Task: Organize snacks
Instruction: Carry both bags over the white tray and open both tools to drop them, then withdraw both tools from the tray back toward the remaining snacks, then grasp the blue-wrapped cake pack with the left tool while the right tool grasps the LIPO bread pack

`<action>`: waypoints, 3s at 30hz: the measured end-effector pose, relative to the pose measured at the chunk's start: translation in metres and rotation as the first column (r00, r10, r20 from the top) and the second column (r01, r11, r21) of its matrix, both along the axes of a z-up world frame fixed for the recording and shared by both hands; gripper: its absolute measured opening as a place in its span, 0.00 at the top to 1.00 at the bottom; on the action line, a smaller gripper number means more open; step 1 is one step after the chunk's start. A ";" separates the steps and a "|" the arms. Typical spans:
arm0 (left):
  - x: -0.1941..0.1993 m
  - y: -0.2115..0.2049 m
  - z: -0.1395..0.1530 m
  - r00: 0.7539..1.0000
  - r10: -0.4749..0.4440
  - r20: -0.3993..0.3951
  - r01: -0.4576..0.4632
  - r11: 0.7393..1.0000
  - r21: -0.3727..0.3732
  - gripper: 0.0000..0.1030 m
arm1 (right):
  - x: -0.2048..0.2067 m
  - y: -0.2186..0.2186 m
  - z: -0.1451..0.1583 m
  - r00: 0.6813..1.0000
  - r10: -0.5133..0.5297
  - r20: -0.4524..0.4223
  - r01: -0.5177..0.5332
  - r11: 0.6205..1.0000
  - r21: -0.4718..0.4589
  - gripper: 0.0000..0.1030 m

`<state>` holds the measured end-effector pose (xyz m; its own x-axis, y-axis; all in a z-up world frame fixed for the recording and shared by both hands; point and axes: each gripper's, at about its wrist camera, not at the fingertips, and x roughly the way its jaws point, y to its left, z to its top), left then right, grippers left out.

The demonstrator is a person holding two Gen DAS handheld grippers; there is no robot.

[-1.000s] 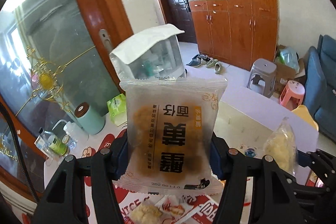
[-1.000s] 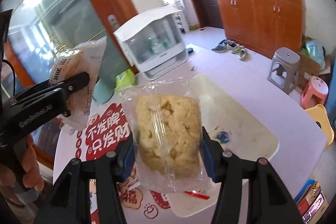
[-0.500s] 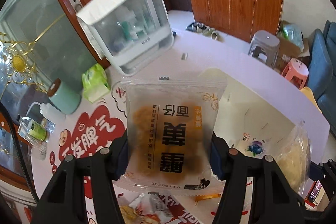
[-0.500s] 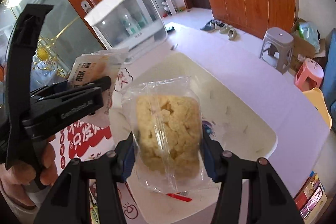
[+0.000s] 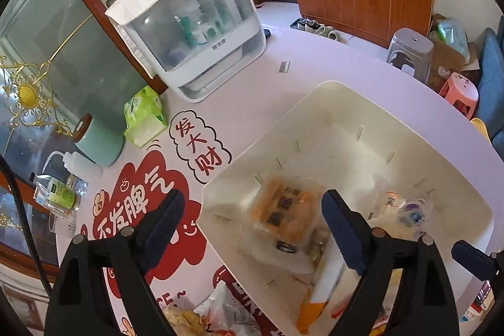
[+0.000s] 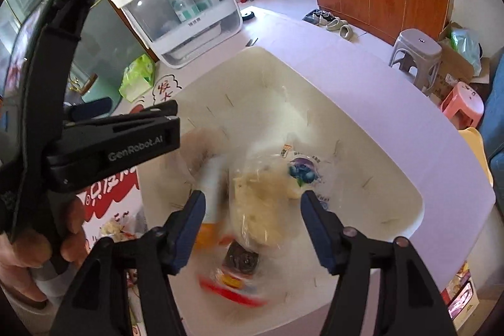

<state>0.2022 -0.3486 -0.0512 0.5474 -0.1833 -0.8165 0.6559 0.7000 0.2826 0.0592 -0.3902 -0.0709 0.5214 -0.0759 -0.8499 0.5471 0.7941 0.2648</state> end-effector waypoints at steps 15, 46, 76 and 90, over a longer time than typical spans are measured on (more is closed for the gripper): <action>-0.015 0.039 0.009 1.000 0.028 -0.013 -0.028 0.999 -0.019 0.14 | -0.001 0.012 0.001 1.000 0.016 -0.013 -0.016 1.000 0.025 0.37; -0.041 0.239 0.058 0.980 0.198 -0.015 -0.199 0.974 -0.112 0.14 | -0.015 0.114 0.054 0.994 0.095 0.061 -0.093 0.995 -0.040 0.37; -0.039 0.467 -0.065 0.836 0.497 -0.231 -0.507 0.862 0.020 0.14 | 0.012 0.280 -0.001 0.917 0.398 0.022 -0.398 0.917 0.024 0.37; -0.017 0.466 -0.122 0.810 0.477 -0.342 -0.496 0.867 0.035 0.28 | 0.049 0.345 -0.074 0.848 0.526 -0.065 -0.523 0.850 0.052 0.37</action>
